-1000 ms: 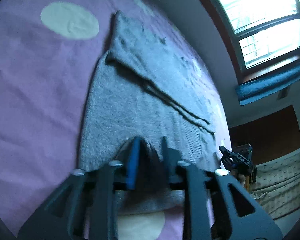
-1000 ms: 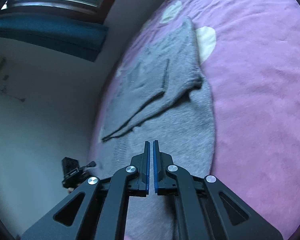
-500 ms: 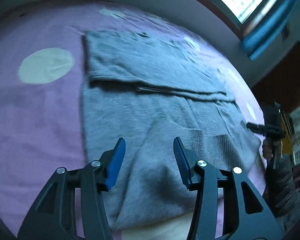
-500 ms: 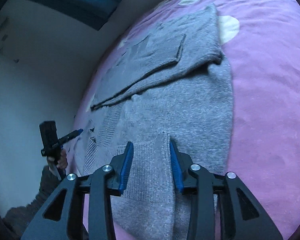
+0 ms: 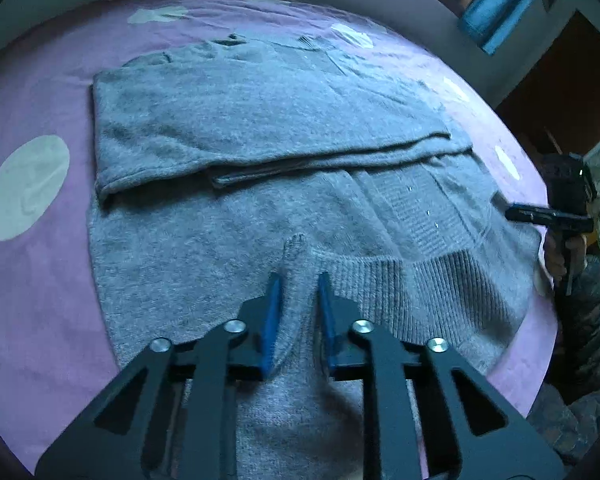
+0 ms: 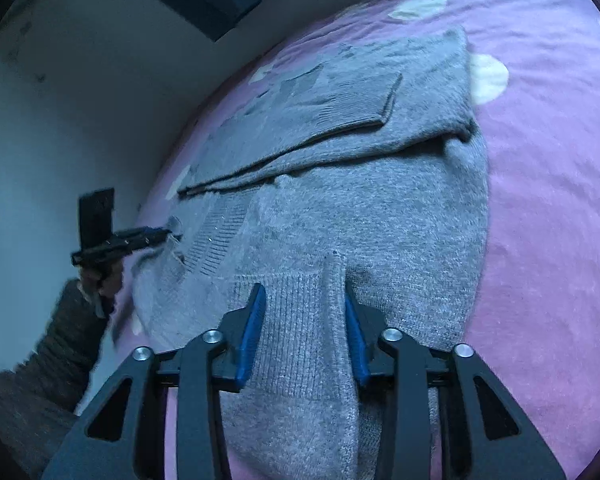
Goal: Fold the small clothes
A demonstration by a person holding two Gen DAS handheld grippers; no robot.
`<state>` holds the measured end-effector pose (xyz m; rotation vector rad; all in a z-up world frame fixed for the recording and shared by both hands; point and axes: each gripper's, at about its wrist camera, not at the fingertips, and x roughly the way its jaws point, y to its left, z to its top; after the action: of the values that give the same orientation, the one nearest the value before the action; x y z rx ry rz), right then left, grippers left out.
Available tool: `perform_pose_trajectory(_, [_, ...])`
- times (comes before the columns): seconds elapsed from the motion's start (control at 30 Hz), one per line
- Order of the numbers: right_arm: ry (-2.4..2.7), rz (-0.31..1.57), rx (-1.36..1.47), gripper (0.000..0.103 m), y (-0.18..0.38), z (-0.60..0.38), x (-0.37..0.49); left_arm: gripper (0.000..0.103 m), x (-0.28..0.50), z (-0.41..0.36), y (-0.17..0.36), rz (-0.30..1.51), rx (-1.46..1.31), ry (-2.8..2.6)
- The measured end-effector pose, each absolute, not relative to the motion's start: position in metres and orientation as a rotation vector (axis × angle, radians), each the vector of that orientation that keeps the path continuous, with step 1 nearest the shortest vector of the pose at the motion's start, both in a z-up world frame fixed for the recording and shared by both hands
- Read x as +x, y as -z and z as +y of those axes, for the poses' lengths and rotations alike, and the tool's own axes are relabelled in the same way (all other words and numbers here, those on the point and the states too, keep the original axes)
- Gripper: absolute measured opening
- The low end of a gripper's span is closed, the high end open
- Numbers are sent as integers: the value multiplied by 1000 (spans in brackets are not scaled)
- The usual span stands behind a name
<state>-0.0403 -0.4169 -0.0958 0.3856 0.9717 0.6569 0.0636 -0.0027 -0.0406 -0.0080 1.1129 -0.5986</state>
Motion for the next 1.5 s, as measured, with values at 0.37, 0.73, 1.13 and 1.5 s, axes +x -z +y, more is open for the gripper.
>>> perform_pose_trajectory(0.37, [-626, 911, 382, 5, 83, -416, -37, 4, 50, 3, 32, 1062, -8, 518])
perform_pose_trajectory(0.73, [-579, 747, 391, 4, 25, -426, -19, 4, 51, 43, -18, 923, -88, 395])
perform_pose_trajectory(1.13, [-484, 687, 442, 4, -8, -435, 122, 3, 176, 28, -50, 796, -56, 243])
perform_pose_trajectory(1.5, [-361, 796, 511, 4, 42, -441, 247, 3, 297, 2, -4, 834, 33, 106])
